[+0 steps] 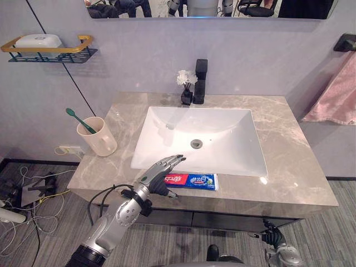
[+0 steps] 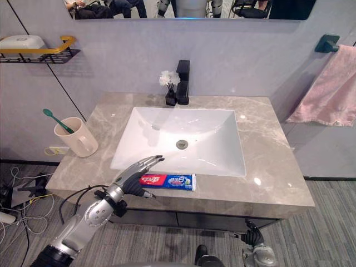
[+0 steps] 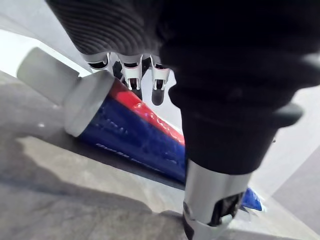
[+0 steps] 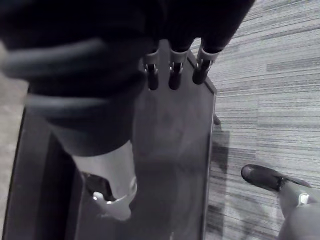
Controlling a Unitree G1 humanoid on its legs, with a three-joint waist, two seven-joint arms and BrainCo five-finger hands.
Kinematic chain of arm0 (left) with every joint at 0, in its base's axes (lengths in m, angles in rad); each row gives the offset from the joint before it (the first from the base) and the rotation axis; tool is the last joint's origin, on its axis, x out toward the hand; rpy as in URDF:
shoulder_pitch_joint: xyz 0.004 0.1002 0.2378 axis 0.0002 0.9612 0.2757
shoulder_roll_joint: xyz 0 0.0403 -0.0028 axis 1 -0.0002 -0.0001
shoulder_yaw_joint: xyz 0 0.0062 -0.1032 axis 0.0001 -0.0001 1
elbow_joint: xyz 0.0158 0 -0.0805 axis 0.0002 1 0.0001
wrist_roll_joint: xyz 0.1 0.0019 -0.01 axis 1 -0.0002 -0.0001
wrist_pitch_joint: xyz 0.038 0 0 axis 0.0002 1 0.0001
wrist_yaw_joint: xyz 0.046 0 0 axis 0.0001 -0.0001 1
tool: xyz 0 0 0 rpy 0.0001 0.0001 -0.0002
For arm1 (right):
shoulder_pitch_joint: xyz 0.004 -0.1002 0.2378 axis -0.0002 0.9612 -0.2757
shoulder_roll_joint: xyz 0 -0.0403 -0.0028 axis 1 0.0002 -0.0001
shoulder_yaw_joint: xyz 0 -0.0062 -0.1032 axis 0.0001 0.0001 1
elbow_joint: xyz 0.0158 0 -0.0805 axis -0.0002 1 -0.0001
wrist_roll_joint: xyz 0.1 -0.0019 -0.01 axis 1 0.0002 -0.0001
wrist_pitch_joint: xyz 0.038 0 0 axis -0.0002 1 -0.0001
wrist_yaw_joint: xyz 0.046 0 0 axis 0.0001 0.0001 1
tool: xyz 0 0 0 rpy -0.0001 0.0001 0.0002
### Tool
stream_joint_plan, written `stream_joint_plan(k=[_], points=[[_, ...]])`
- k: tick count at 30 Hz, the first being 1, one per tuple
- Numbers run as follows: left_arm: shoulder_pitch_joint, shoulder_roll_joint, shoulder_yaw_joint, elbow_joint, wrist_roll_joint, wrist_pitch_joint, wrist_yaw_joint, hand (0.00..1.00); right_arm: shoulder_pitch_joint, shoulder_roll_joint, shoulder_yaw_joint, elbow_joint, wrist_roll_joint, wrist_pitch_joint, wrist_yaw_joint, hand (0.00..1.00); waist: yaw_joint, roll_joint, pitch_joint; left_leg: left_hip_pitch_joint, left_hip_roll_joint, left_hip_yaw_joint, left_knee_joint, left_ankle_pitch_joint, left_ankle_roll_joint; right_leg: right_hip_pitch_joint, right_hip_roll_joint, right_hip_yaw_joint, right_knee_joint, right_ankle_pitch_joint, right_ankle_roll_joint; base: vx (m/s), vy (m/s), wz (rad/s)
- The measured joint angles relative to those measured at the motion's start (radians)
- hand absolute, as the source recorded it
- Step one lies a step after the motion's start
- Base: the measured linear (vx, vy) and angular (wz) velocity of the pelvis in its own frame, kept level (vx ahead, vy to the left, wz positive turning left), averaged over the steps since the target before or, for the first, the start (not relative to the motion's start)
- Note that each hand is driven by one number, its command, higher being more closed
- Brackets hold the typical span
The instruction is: Organize washtable
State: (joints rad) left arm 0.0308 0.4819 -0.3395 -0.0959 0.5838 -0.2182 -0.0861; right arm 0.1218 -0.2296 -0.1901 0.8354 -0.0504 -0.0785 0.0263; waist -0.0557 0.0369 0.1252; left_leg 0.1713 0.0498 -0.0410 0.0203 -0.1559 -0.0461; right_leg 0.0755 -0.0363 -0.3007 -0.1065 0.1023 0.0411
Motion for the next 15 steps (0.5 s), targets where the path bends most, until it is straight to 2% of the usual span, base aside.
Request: stream_joint_plan(k=[15], points=[[-0.001, 0.006, 0.023, 0.066, -0.005, -0.002, -0.004, 0.00, -0.007, -0.015, 0.000, -0.008, -0.018, 0.009, 0.001, 0.00, -0.006, 0.006, 0.002, 0.001, -0.001, 0.018, -0.003, -0.001, -0.002, -0.010, 0.000, 0.014, 0.000, 0.000, 0.000, 0.01, 0.012, -0.02]])
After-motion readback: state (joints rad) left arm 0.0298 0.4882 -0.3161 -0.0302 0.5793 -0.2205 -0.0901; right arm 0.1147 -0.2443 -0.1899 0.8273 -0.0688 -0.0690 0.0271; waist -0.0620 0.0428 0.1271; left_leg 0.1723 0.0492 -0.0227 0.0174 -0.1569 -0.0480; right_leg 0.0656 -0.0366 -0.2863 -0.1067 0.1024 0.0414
